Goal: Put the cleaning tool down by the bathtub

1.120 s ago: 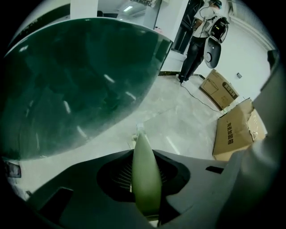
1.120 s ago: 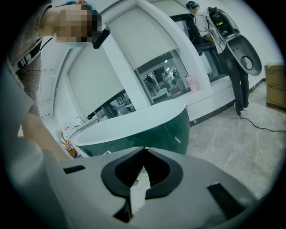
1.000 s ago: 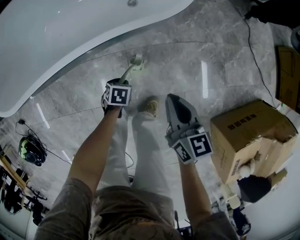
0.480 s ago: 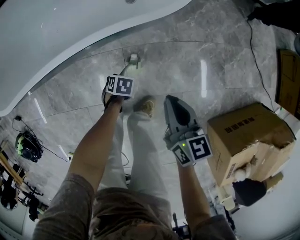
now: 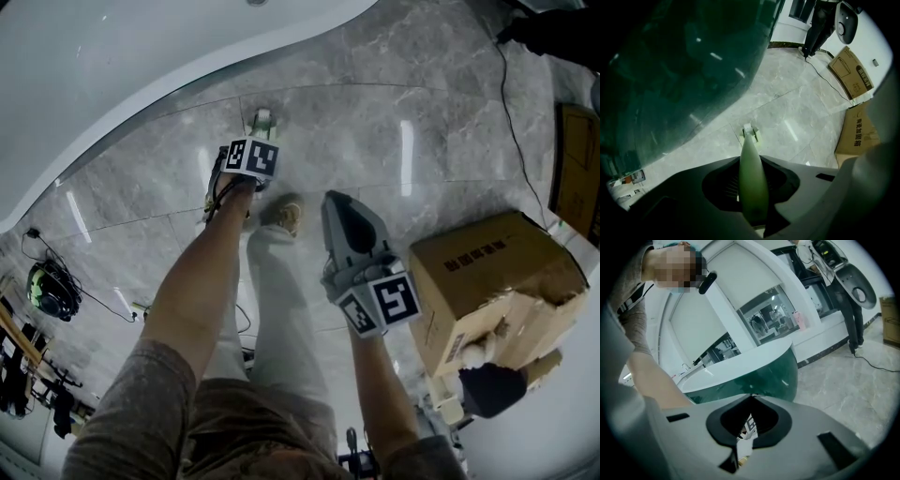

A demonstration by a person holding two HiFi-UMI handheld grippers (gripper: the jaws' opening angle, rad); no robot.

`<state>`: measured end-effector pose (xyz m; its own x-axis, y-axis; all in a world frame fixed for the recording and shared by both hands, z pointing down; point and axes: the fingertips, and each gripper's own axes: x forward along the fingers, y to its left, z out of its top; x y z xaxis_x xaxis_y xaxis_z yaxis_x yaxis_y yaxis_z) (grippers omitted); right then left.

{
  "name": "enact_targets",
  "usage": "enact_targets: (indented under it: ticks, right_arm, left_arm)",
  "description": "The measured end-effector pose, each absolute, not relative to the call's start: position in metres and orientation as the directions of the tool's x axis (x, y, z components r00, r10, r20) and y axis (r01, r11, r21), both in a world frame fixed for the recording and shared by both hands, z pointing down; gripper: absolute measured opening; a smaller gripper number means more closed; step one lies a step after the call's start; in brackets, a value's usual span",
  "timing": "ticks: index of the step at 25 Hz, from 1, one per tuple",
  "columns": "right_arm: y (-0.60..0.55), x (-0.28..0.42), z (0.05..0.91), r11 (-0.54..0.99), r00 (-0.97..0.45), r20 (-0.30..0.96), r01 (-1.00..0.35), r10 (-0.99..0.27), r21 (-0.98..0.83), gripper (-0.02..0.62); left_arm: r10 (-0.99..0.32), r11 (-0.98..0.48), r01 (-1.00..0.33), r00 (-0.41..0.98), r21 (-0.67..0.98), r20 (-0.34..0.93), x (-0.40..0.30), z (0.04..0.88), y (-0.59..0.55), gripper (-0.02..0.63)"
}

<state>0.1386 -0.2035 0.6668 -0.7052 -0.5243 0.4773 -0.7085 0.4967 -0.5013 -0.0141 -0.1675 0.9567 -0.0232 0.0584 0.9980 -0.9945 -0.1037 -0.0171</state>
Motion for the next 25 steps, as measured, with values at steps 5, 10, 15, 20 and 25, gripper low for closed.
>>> enact_targets:
  ticks: [5, 10, 15, 20, 25]
  right_arm:
    - [-0.207, 0.14, 0.668, 0.492, -0.708, 0.476, -0.706, -0.521, -0.51, -0.002]
    - [-0.205, 0.144, 0.668, 0.487, -0.706, 0.476, -0.707, -0.524, -0.513, -0.002]
    - [-0.202, 0.143, 0.663, 0.474, -0.703, 0.476, -0.709, -0.528, -0.522, -0.002]
    - [-0.198, 0.138, 0.649, 0.47, -0.703, 0.468, -0.709, -0.536, -0.527, -0.002]
    - [-0.199, 0.132, 0.62, 0.468, -0.696, 0.454, -0.714, -0.556, -0.521, -0.002]
  left_arm:
    - [0.073, -0.096, -0.995, -0.016, -0.009, 0.997, -0.008, 0.96, -0.161, 0.103]
    - [0.061, -0.082, -0.997, 0.002, 0.007, 0.998, -0.003, 0.959, -0.16, 0.123]
    - [0.038, -0.065, -0.997, 0.03, 0.032, 0.999, 0.0, 0.953, -0.163, 0.213]
    - [-0.002, -0.05, -0.998, 0.044, 0.044, 0.999, -0.003, 0.929, -0.17, 0.225]
    - [-0.043, -0.028, -0.997, 0.07, 0.069, 0.997, -0.007, 0.889, -0.175, 0.225]
